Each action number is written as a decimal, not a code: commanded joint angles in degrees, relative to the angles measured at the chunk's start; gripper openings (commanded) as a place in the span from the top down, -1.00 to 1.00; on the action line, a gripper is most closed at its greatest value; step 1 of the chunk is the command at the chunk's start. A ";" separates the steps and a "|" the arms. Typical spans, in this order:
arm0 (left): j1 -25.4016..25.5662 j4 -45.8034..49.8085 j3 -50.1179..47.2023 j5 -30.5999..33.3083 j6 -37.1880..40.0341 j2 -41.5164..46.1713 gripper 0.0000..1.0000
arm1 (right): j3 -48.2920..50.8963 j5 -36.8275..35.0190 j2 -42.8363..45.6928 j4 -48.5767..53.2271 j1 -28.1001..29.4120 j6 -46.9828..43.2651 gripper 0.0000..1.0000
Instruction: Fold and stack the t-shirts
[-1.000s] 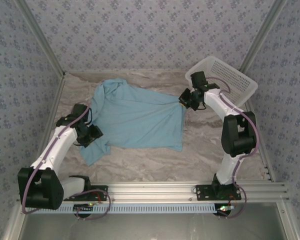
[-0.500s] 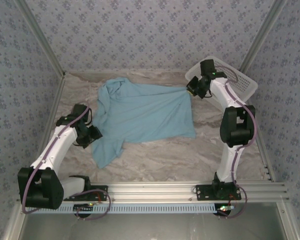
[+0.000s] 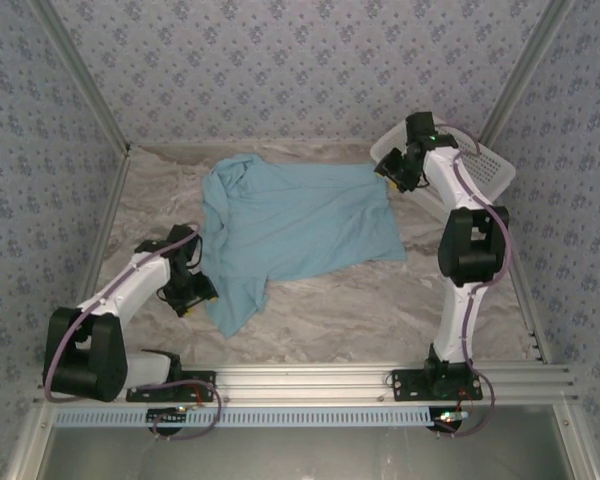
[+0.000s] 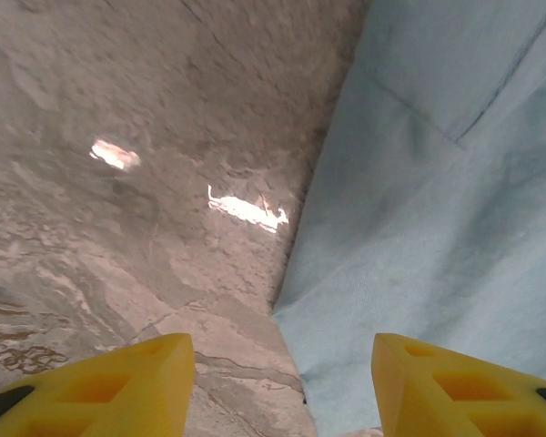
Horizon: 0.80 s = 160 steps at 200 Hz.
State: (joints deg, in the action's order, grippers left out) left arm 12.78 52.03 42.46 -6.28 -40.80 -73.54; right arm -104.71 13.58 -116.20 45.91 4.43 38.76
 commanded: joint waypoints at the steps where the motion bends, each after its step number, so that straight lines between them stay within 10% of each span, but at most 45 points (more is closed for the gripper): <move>1: 2.29 -1.87 -2.35 -0.77 -2.80 -0.16 -0.09 | 10.39 -3.91 12.22 1.45 0.06 0.34 0.02; 61: 5.39 -10.85 -4.26 -0.70 -5.99 -4.28 0.18 | 42.75 -3.12 30.97 -6.37 -2.53 7.31 0.31; 160: 5.68 -11.22 -2.82 2.46 -6.17 -3.95 0.59 | 42.11 -4.18 17.25 -15.16 -3.42 19.32 0.38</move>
State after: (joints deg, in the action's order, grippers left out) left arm 18.13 41.41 38.20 -5.06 -46.61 -78.43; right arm -60.12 10.59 -96.29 32.27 0.16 53.89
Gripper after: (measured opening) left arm 0.212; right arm 0.311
